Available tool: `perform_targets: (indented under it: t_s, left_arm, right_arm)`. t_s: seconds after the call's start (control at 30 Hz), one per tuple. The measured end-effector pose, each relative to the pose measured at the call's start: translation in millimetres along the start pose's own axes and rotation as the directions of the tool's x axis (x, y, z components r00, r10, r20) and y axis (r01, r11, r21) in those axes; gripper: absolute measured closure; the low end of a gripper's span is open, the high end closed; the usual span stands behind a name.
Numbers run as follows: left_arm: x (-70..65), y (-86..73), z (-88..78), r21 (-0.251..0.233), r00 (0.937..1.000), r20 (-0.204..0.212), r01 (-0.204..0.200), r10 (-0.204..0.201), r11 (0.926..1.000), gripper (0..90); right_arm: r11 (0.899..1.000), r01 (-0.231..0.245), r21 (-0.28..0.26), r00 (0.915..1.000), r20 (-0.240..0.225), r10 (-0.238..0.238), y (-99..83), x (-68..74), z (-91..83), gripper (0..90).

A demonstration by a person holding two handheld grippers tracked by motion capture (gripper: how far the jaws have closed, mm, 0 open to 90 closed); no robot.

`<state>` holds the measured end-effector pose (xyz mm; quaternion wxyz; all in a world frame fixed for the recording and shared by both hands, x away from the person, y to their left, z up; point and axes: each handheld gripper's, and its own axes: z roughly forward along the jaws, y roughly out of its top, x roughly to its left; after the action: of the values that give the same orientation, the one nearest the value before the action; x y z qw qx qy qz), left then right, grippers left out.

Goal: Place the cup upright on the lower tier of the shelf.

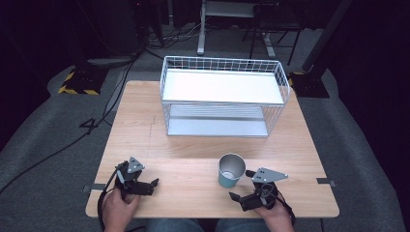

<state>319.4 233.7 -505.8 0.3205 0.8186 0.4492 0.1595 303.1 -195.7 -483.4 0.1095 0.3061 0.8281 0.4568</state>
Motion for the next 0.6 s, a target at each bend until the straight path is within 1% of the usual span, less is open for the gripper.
perform_targets:
  t_s: [0.03, 0.07, 0.2, 0.27, 0.33, 0.37, 0.43, 0.47, 0.5, 0.53, 0.6]
  left_arm:
    - [0.0, 0.0, 0.0, 0.0, 1.0, 0.0, 0.0, 0.0, 1.0, 1.9]
    - [0.0, 0.0, 0.0, 0.0, 1.0, 0.0, 0.0, 0.0, 1.0, 1.9]
    - [0.0, 0.0, 0.0, 0.0, 1.0, 0.0, 0.0, 0.0, 1.0, 1.9]
    - [0.0, 0.0, 0.0, 0.0, 1.0, 0.0, 0.0, 0.0, 1.0, 1.9]
    - [0.2, 0.1, -0.1, 0.001, 1.0, -0.001, -0.003, 0.003, 1.0, 1.9]
    - [0.1, 0.0, 0.0, 0.0, 1.0, 0.0, -0.001, 0.001, 1.0, 1.9]
    - [0.2, 0.1, -0.1, 0.001, 1.0, -0.001, -0.003, 0.003, 1.0, 1.9]
    - [0.2, 0.1, -0.1, 0.001, 1.0, -0.001, -0.003, 0.003, 1.0, 1.9]
    - [0.1, 0.0, 0.0, 0.0, 1.0, 0.0, -0.001, 0.001, 1.0, 1.9]
    - [0.1, 0.0, 0.0, 0.0, 1.0, 0.0, -0.001, 0.001, 1.0, 1.9]
    - [0.0, 0.0, 0.0, 0.0, 1.0, 0.0, 0.0, 0.0, 1.0, 1.9]
  right_arm:
    - [1.0, 0.0, 0.0, 1.0, 0.0, 0.0, 0.0, 0.0, 0.0, 0.0]
    - [1.0, -0.003, -0.002, 1.0, 0.006, 0.003, 0.0, 1.0, 4.7, 0.0]
    - [1.0, -0.018, -0.004, 0.9998, 0.001, 0.018, -0.2, 1.0, 11.6, 0.0]
    - [1.0, -0.025, -0.011, 0.9994, 0.022, 0.025, 0.3, -0.2, 17.6, 0.0]
    - [1.0, -0.029, -0.008, 0.9993, 0.025, 0.029, 0.6, -0.9, 19.1, 0.1]
    - [0.999, -0.037, -0.011, 0.9988, 0.032, 0.037, 0.8, -1.7, 22.5, 0.3]
    - [0.999, -0.036, -0.037, 0.9989, 0.029, 0.037, 1.2, -1.6, 24.8, 2.9]
    - [0.999, -0.036, -0.037, 0.9989, 0.029, 0.037, 1.2, -1.6, 24.8, 2.9]
    - [0.998, -0.037, -0.058, 0.9991, 0.02, 0.038, 2.4, -0.8, 26.8, 6.8]
    - [0.998, -0.037, -0.058, 0.9991, 0.02, 0.038, 2.4, -0.8, 26.8, 6.8]
    - [0.996, -0.04, -0.076, 0.999, 0.019, 0.041, 3.6, 0.1, 28.6, 8.2]
